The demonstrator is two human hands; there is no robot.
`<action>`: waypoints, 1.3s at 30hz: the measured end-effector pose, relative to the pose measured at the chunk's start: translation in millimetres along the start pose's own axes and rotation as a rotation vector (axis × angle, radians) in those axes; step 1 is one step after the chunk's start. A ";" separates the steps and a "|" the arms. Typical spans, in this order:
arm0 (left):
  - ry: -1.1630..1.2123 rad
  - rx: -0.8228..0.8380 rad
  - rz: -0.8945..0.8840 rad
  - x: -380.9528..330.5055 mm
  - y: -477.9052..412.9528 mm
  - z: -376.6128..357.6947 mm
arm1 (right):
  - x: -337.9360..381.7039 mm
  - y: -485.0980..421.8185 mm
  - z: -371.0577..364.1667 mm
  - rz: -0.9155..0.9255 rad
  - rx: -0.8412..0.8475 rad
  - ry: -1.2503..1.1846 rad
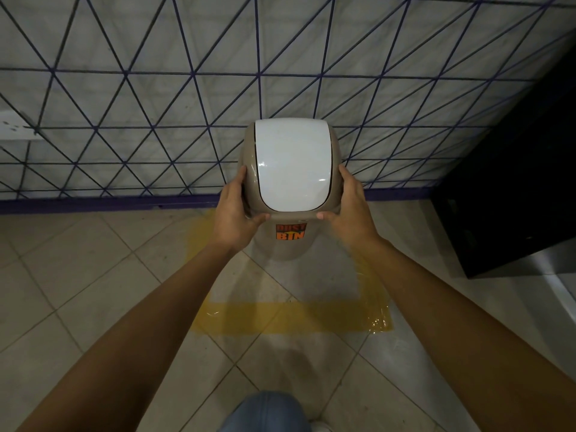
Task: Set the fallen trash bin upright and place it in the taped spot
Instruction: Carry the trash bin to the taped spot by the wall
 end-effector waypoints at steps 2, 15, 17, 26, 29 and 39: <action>0.016 0.005 -0.006 1.4 -1.1 0.5 | -0.3 -1.0 0.3 0.006 0.002 -0.001; 0.392 0.084 0.271 9.2 -3.0 -3.8 | -10.7 -7.2 0.0 -0.143 0.110 -0.157; 0.397 0.091 0.282 9.6 -3.9 -5.2 | -10.8 -7.0 2.1 -0.151 0.098 -0.164; 0.386 0.078 0.279 13.2 -6.9 -7.6 | -12.6 -5.6 3.3 -0.150 0.061 -0.117; 0.224 0.042 0.191 9.1 -8.9 -4.3 | -6.6 -3.7 6.2 -0.072 -0.003 -0.037; 0.003 0.101 0.039 -3.1 -12.8 2.5 | -3.1 2.0 4.7 -0.067 -0.013 -0.080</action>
Point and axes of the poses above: each hand's wrist, its own y-axis away from the middle knuckle, its own z-axis out of the back of the hand, x = y × z, the point moved 2 cm from there along -y, towards the middle knuckle, and after that the axes turned 14 degrees about y, right-handed, at the moved point
